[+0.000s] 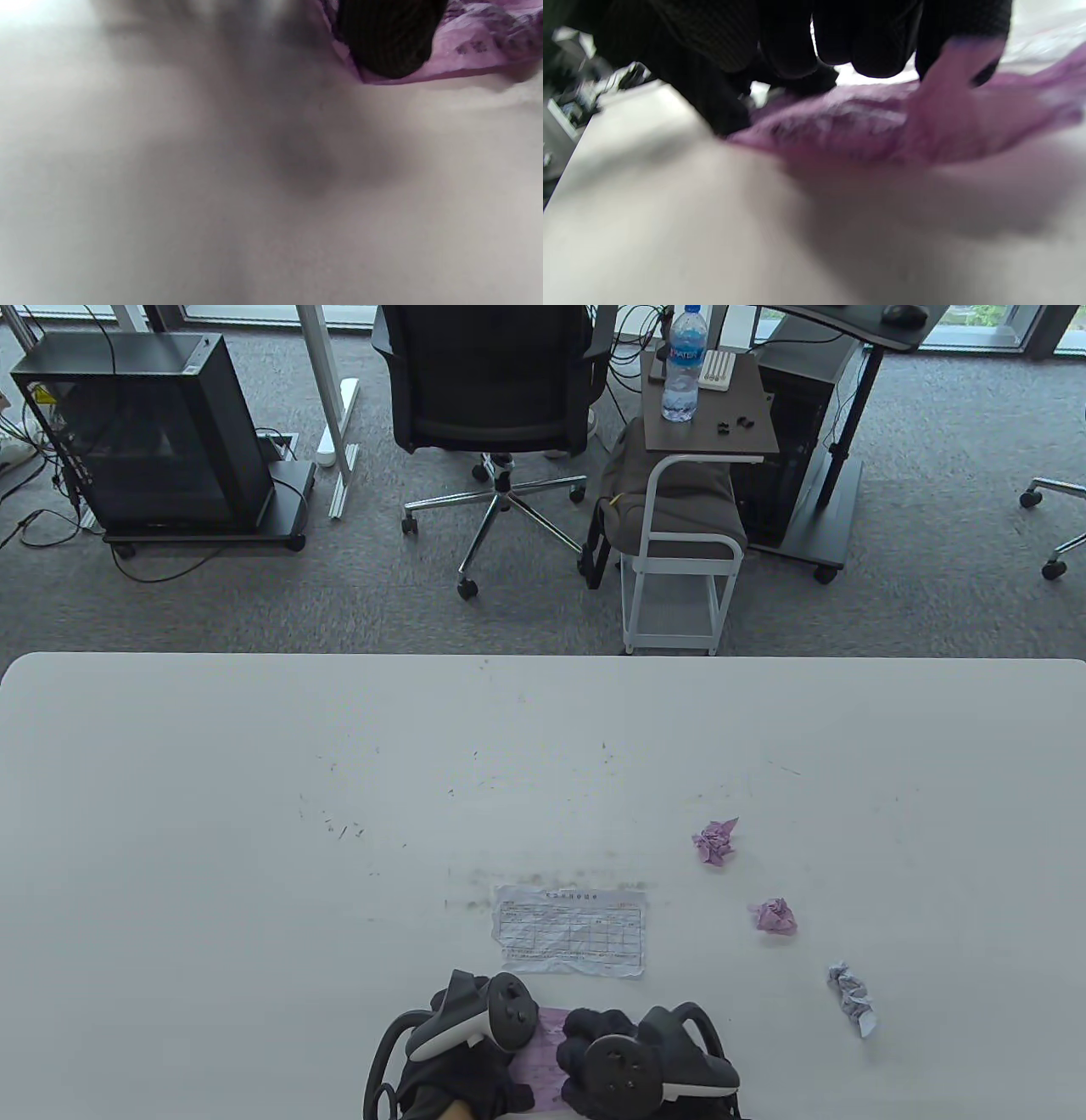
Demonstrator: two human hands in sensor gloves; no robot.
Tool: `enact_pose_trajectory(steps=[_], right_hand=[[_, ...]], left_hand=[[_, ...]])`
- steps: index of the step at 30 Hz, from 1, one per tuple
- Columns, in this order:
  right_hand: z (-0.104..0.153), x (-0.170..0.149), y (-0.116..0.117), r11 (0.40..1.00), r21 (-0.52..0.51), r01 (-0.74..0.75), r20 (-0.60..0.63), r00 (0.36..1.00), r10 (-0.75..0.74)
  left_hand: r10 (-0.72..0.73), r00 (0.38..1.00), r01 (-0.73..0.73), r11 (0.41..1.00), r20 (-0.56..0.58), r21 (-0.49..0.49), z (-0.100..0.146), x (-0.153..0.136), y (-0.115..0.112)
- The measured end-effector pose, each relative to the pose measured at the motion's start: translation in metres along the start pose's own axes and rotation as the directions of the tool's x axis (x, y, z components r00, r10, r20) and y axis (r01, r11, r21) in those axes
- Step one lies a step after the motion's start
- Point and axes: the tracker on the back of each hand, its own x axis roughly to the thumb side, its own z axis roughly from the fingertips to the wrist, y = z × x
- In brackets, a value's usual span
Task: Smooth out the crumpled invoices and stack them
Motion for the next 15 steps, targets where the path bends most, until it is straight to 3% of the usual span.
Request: enact_pose_trajectory(steps=[2,6,15], right_hand=[[-0.006,0.007,0.009,0.993,0.114,-0.014,0.014,1.0,0.013],[-0.008,0.007,0.008,0.98,0.199,-0.007,-0.02,1.0,0.011],[-0.003,-0.009,0.0,0.974,0.212,0.077,-0.162,0.986,-0.043]], left_hand=[[0.003,1.0,-0.003,1.0,0.002,0.0,0.0,0.0,0.0],[0.001,1.0,-0.001,1.0,-0.002,-0.008,0.0,0.0,-0.001],[0.005,1.0,-0.005,1.0,-0.013,-0.019,0.001,0.0,-0.001]])
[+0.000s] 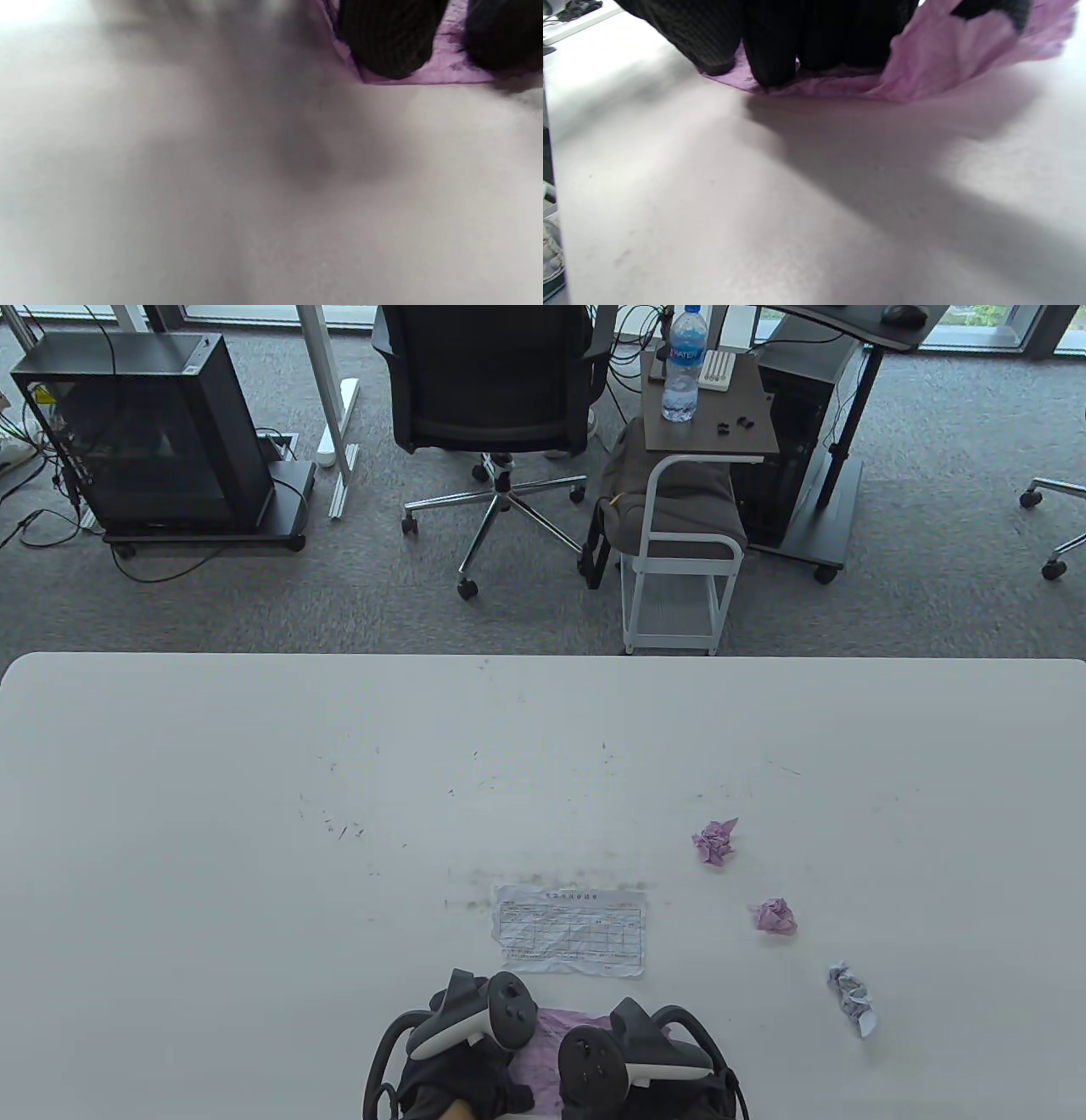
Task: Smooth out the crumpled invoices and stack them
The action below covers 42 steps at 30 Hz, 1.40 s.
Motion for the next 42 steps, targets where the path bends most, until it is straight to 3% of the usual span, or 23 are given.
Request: enact_pose_trajectory(steps=[10,18,21,23,27,29,35,39,42], right_hand=[[0.008,-0.031,-0.001,0.99,0.059,0.127,-0.232,0.966,-0.11],[0.016,-0.049,-0.001,0.987,0.075,0.141,-0.31,0.944,-0.111],[0.028,-0.058,-0.009,0.986,-0.068,0.153,-0.31,0.936,-0.167],[0.039,-0.06,-0.019,0.958,-0.269,0.101,-0.278,0.944,-0.178],[0.039,-0.047,-0.026,0.896,-0.438,0.068,-0.142,0.979,-0.144],[0.032,-0.031,-0.024,0.907,-0.421,0.025,-0.046,0.998,-0.049],[0.008,0.003,-0.003,0.945,-0.296,-0.143,0.069,0.983,0.17],[-0.002,0.002,0.009,0.988,-0.072,-0.139,0.01,0.99,0.14],[-0.003,0.0,0.007,0.988,-0.092,-0.124,-0.01,0.992,0.124]], left_hand=[[0.003,1.0,-0.003,1.0,-0.002,-0.002,0.001,0.0,0.0],[0.005,1.0,-0.005,1.0,0.0,-0.001,0.001,0.0,0.0],[0.009,1.0,-0.009,1.0,0.0,-0.001,0.0,0.0,0.0],[0.008,1.0,-0.008,1.0,0.001,-0.002,0.0,0.0,0.0],[0.009,1.0,-0.009,1.0,0.004,-0.002,0.0,0.0,0.0],[0.009,1.0,-0.009,1.0,0.006,-0.001,0.0,0.0,0.0],[0.007,1.0,-0.007,1.0,0.008,0.0,0.0,0.0,0.0],[0.008,1.0,-0.008,1.0,0.008,-0.007,0.0,0.0,0.0],[0.008,1.0,-0.008,1.0,0.006,-0.009,0.0,0.0,0.0]])
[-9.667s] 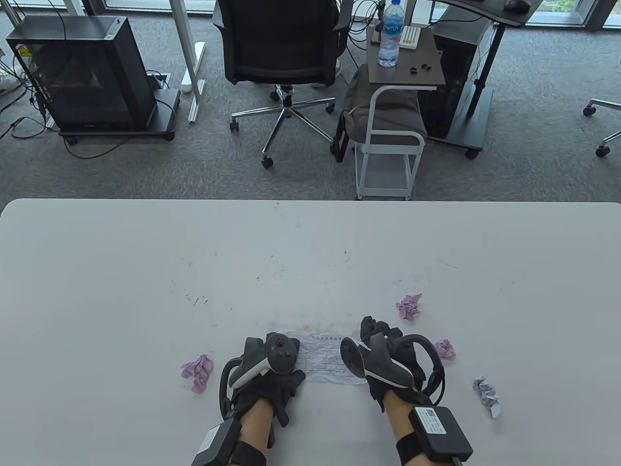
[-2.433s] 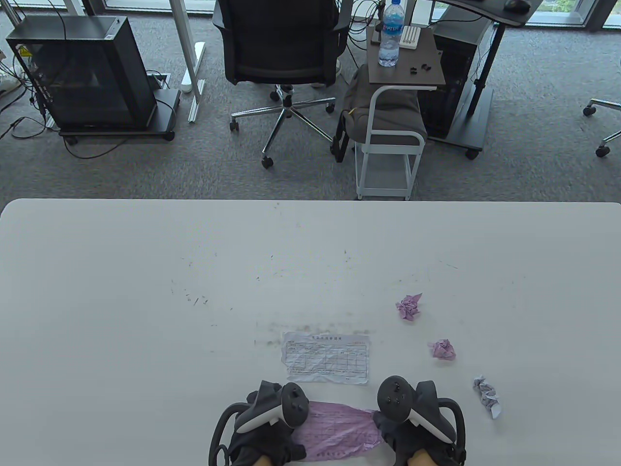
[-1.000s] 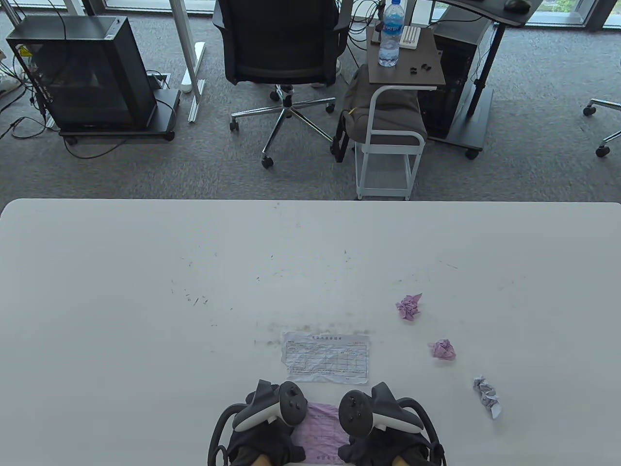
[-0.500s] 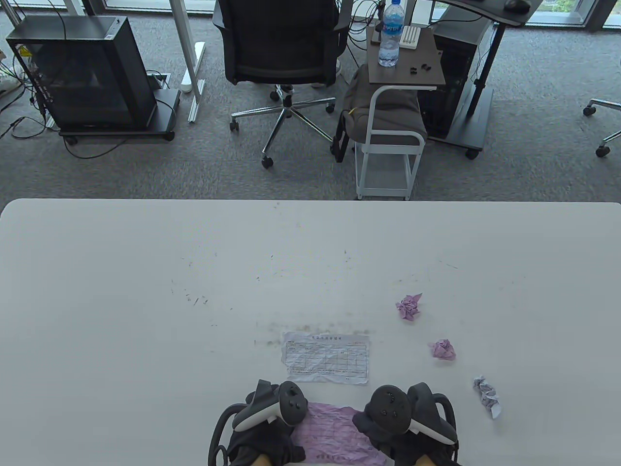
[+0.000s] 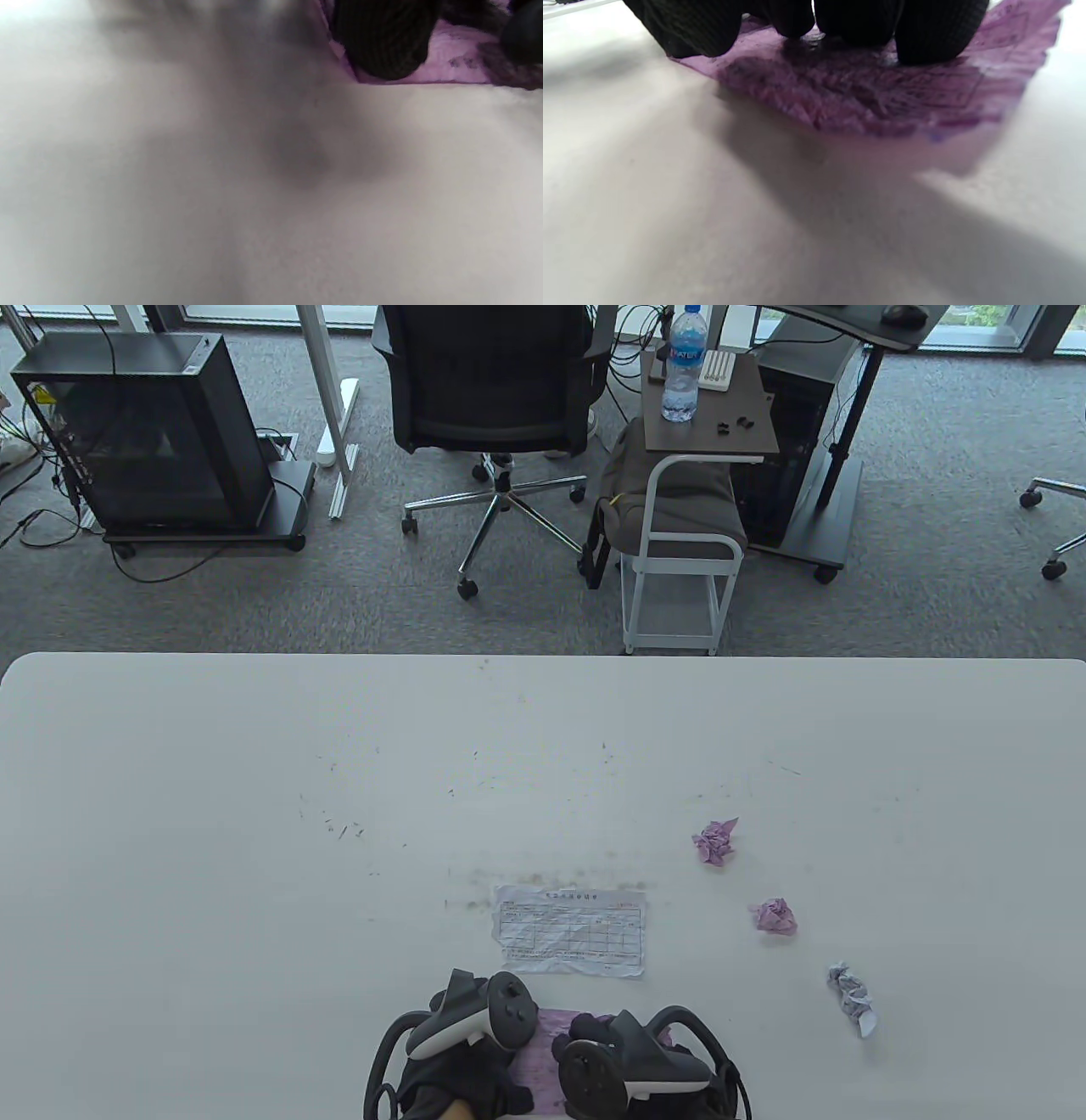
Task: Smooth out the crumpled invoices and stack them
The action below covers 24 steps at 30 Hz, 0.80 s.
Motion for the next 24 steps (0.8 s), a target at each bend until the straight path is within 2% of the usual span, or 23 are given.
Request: enact_pose_trajectory(steps=[2,8,17,24], right_hand=[[0.0,-0.001,0.001,0.999,0.035,-0.015,-0.052,0.999,0.016],[-0.001,-0.006,-0.001,0.998,0.057,-0.028,-0.153,0.988,0.036],[0.003,-0.014,-0.007,0.99,0.091,-0.109,-0.377,0.916,0.136],[0.007,-0.026,-0.008,0.989,0.123,-0.078,-0.473,0.871,0.128]], left_hand=[[0.0,1.0,0.0,1.0,0.0,0.0,0.0,0.0,0.0],[-0.001,1.0,0.001,1.0,-0.001,-0.001,0.0,0.0,0.0],[-0.001,1.0,0.001,1.0,-0.004,-0.004,0.0,0.0,0.0],[0.001,1.0,-0.001,1.0,-0.006,-0.002,0.0,0.0,-0.001]])
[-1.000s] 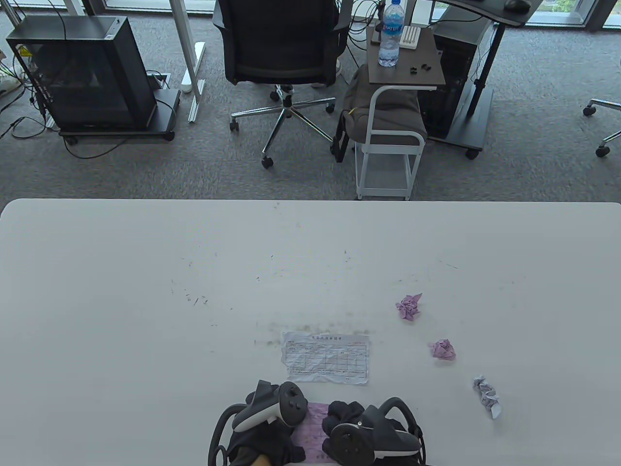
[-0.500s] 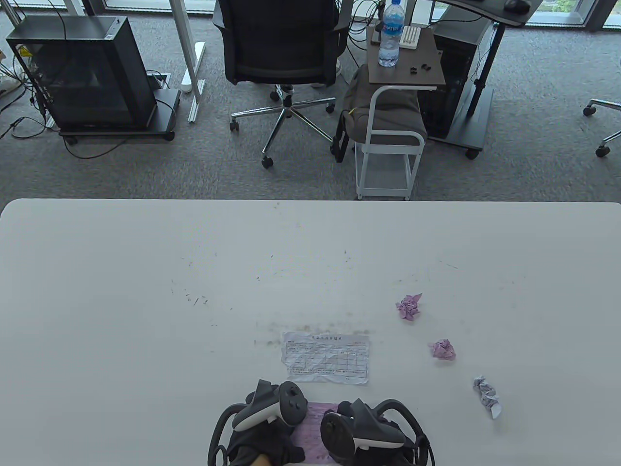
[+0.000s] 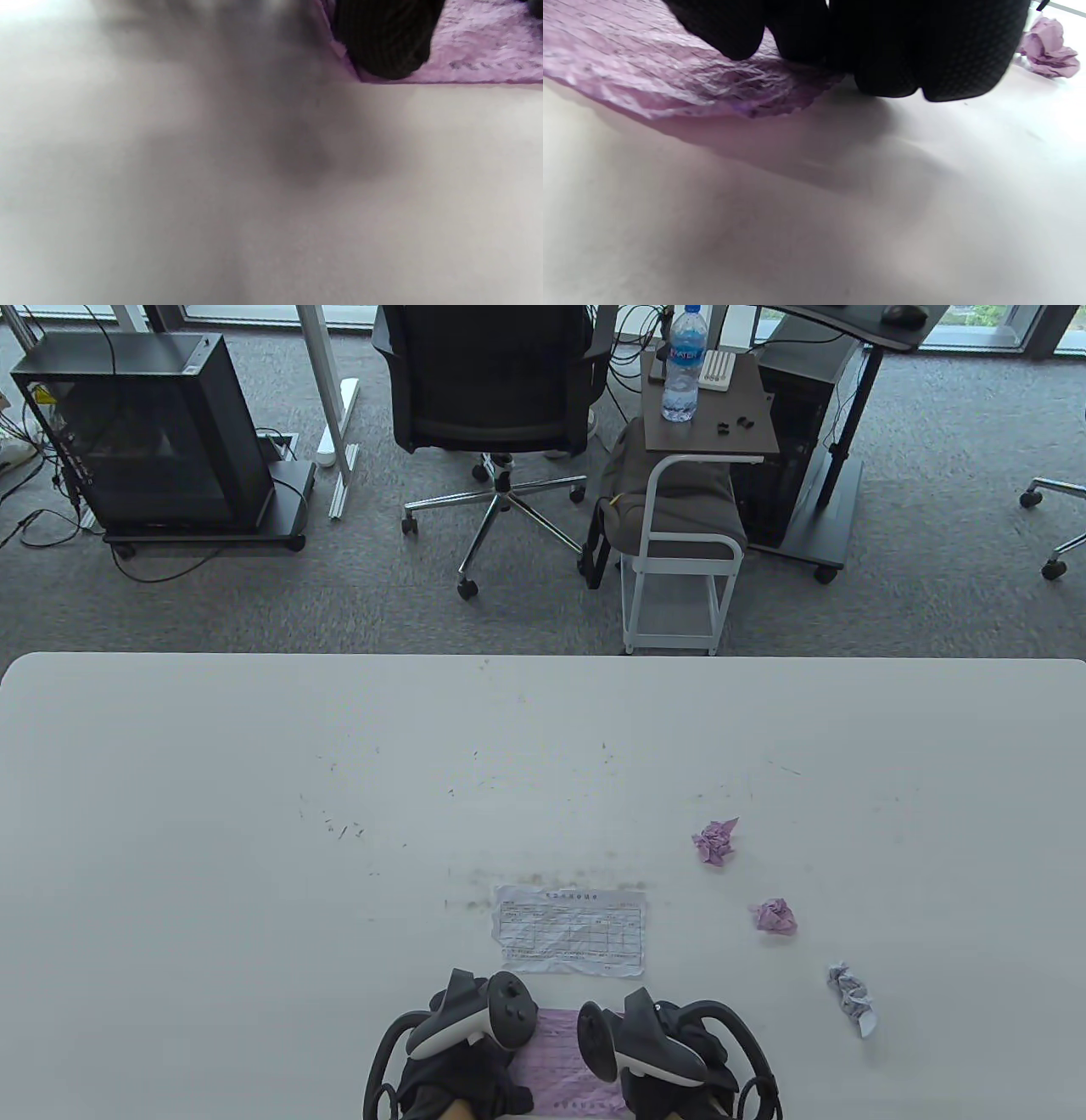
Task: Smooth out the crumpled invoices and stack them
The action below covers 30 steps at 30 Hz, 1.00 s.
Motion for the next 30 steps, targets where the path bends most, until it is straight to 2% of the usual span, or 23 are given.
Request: enact_pose_trajectory(steps=[2,6,10,13,15,18,24,25,27,30], right_hand=[[0.0,-0.005,0.0,1.0,0.0,0.015,-0.015,1.0,-0.015],[0.0,-0.025,0.001,0.989,-0.026,0.144,0.006,0.99,-0.144],[0.005,-0.047,0.002,0.953,-0.122,0.278,0.033,0.961,-0.276],[0.011,-0.044,-0.006,0.928,-0.192,0.319,0.129,0.946,-0.298],[0.014,-0.03,-0.011,0.921,-0.225,0.319,0.259,0.93,-0.26],[0.017,0.001,-0.013,0.945,-0.202,0.257,0.447,0.883,-0.144],[0.017,0.037,-0.001,0.974,-0.141,0.175,0.63,0.775,-0.048],[0.016,0.04,0.002,0.984,-0.083,0.156,0.654,0.754,-0.064],[0.015,0.044,0.007,0.992,0.028,0.123,0.644,0.757,-0.112],[0.012,0.043,0.007,0.993,0.03,0.117,0.633,0.767,-0.109]], left_hand=[[0.0,1.0,0.0,1.0,-0.001,0.001,0.0,0.0,0.0],[0.002,1.0,-0.002,1.0,0.0,0.003,0.0,0.0,0.0],[0.003,1.0,-0.003,1.0,0.0,0.004,0.0,0.0,0.0],[0.004,1.0,-0.004,1.0,-0.001,0.003,0.0,-0.001,0.0],[0.005,1.0,-0.005,1.0,0.0,0.003,0.0,-0.001,0.0],[0.005,1.0,-0.005,1.0,0.002,0.003,0.0,-0.001,0.0],[0.005,1.0,-0.005,1.0,0.005,0.004,0.0,-0.001,0.0],[0.004,1.0,-0.004,1.0,0.005,0.004,-0.001,-0.001,0.0],[0.004,1.0,-0.004,1.0,0.006,0.002,-0.001,-0.001,0.001],[0.005,1.0,-0.005,1.0,0.008,0.0,-0.001,-0.001,0.001]])
